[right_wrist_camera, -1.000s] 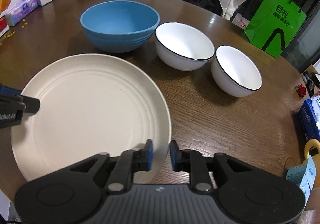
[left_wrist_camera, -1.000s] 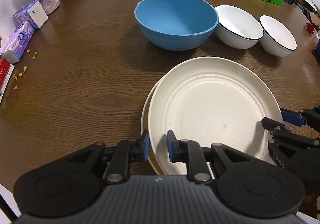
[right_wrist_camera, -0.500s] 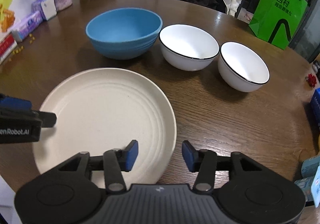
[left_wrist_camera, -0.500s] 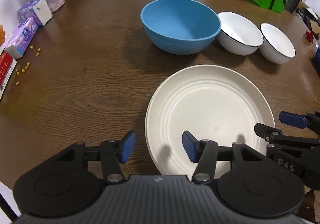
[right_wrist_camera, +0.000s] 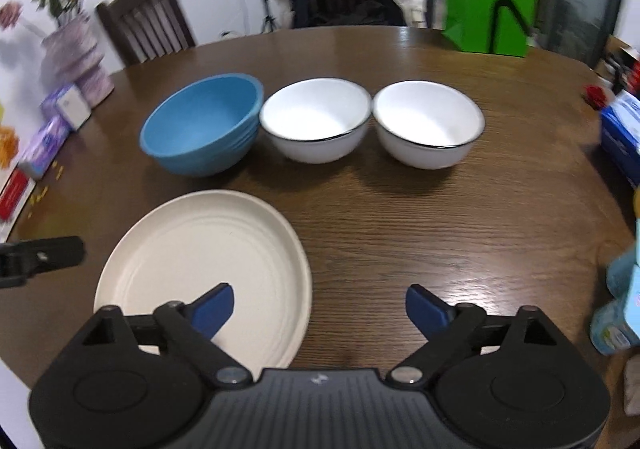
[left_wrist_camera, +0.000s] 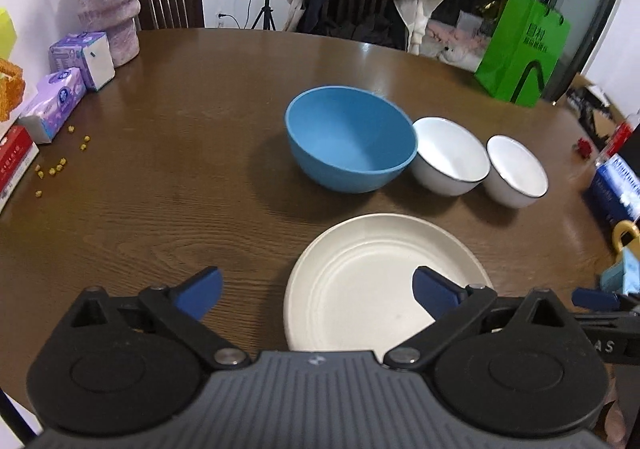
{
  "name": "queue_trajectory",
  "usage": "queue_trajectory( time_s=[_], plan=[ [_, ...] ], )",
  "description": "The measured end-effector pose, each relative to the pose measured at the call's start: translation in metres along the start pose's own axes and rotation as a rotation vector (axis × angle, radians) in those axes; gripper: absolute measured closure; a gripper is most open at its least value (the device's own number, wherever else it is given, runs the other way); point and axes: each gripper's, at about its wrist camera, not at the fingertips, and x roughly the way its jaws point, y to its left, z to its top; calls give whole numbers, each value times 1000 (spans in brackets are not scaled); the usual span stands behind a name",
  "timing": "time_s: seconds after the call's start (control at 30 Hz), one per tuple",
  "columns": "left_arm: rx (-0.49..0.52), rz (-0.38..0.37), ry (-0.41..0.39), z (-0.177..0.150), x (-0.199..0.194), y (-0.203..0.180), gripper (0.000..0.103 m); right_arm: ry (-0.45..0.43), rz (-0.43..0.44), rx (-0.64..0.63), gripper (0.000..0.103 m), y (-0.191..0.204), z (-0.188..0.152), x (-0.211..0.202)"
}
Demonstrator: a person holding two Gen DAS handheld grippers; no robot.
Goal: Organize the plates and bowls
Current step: 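Pull both grippers back away from the stack of cream plates, then move both grippers forward to the rim of the blue bowl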
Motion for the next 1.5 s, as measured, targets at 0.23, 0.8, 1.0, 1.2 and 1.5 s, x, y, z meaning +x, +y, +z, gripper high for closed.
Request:
queue_trajectory(
  time_s=[0.23,0.8,1.0,1.2,1.5],
  plan=[
    [4,-12,-84,-4,-20,-11,0,-73,-3,24,0,-12,-4,-33],
    [56,-22,-210,-19,-63,-42,0,-171,11,59,0,-26,-19,-85],
    [56,-6,-211,-21,-72,-47,0,-166,31,62,0,-28,-23,-92],
    [60,-6,-219,-20,-76,-48,0,-170,15,52,0,-24,-26,-99],
    [71,-22,-210,-8,-72,-39,0,-171,3,75,0,-21,-20,-98]
  ],
)
